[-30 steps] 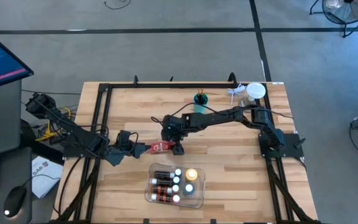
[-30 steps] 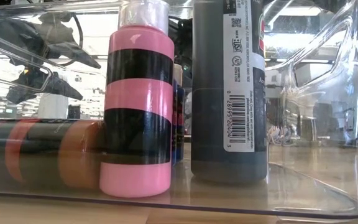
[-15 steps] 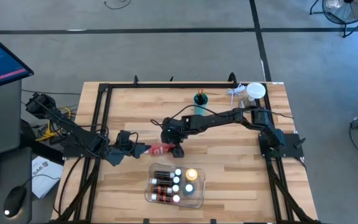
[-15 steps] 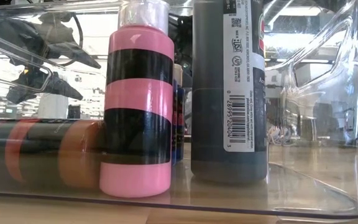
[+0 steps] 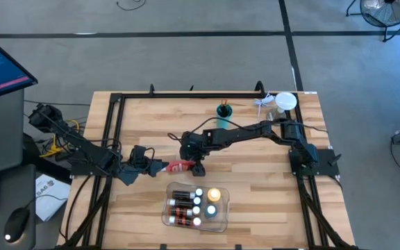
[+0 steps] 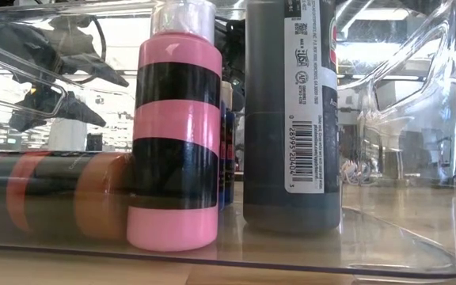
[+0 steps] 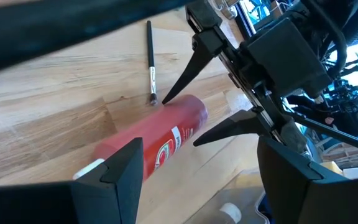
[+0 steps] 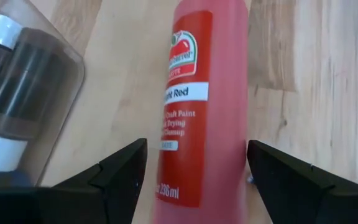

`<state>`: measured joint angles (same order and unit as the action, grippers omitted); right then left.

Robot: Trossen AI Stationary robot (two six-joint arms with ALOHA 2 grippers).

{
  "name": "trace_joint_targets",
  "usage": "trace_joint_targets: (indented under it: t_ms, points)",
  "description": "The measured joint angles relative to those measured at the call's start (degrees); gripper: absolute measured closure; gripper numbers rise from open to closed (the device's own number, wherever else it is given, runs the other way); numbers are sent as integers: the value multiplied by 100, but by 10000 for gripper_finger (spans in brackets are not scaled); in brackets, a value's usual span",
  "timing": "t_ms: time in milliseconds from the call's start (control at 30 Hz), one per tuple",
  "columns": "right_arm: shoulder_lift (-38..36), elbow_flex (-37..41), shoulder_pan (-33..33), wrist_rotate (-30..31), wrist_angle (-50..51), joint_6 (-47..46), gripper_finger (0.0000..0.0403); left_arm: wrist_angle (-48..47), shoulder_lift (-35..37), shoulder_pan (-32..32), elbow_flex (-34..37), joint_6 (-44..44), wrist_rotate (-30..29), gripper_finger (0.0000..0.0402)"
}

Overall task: Pick & Place Paint Supplies
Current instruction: Put the red paint bottle into the transparent bin

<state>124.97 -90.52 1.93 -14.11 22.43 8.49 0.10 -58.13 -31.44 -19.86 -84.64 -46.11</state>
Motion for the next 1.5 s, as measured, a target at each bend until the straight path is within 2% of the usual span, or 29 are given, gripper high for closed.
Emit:
trace_joint_targets:
  t_ms: [500, 600, 767, 1067, 1267, 1367, 1500]
  points:
    - [392, -43, -26, -112, 257, -91, 138, 101, 0, 2, 0, 27, -13, 183]
    - [403, -87, -17, -109, 278, -105, 161, 109, 0, 2, 0, 37, -30, 183]
    - [435, -206, 46, -155, 331, -367, 233, 109, 0, 2, 0, 37, -45, 183]
    - [468, -749, 209, -588, 1295, -730, 235, 276, 66, 2, 0, 214, -274, 183]
    - [39, -885, 381, -825, 1426, -856, 227, 400, 792, 2, 3, 1021, -412, 183]
    - [-330, -890, 491, -879, 1203, -1032, 220, 394, 1472, 2, 2, 1616, -523, 183]
    - [-927, -890, 627, -906, 886, -1333, 238, 420, 2470, 2, 2, 2412, -649, 183]
